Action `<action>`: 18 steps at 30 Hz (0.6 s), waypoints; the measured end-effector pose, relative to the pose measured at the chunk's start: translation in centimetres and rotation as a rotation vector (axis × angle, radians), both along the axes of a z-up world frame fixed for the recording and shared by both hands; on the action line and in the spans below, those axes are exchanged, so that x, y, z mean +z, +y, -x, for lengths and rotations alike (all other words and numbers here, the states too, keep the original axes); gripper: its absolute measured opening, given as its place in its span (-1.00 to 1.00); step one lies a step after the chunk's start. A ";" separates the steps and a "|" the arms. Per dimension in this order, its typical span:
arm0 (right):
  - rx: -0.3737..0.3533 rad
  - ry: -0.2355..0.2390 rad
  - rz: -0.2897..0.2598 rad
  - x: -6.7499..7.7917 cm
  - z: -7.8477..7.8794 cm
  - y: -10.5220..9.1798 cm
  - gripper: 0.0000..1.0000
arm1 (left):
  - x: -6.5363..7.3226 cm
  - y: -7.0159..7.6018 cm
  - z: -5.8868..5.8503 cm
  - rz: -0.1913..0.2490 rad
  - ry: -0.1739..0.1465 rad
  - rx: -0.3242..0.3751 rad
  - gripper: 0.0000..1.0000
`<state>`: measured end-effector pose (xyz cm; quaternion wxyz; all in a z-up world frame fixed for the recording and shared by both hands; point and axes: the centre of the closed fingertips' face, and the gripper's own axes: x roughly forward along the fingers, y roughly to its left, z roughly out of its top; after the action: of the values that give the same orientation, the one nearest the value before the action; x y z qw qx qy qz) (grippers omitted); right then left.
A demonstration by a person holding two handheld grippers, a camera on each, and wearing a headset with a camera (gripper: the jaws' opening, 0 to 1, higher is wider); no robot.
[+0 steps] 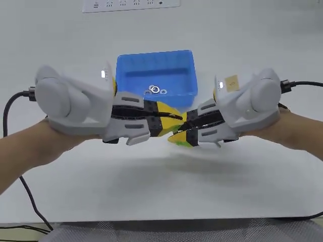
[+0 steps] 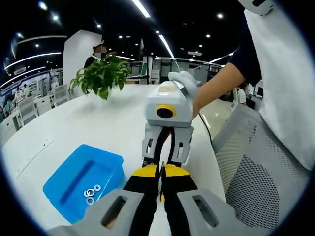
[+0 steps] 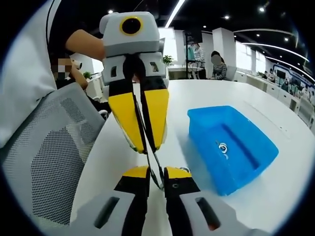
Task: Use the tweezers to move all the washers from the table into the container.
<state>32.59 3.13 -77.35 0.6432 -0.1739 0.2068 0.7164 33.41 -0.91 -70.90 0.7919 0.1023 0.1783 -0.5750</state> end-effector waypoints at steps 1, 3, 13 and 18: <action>0.000 -0.006 -0.003 0.0 0.0 0.0 -0.76 | 0.0 0.0 0.0 0.000 0.000 0.001 -0.89; 0.008 -0.041 -0.012 -0.1 0.0 0.1 -0.77 | 0.0 0.1 -0.1 0.002 0.002 0.007 -0.89; 0.007 -0.085 -0.023 -0.1 -0.1 0.1 -0.80 | -0.1 0.1 0.0 0.003 0.007 0.020 -0.89; 0.005 -0.093 -0.028 -0.1 -0.3 -0.2 -0.82 | -0.1 -0.6 -0.4 0.016 0.037 0.047 -0.86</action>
<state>32.94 2.96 -77.46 0.6527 -0.1988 0.1661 0.7120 33.83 -1.51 -71.04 0.8025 0.0810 0.1907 -0.5595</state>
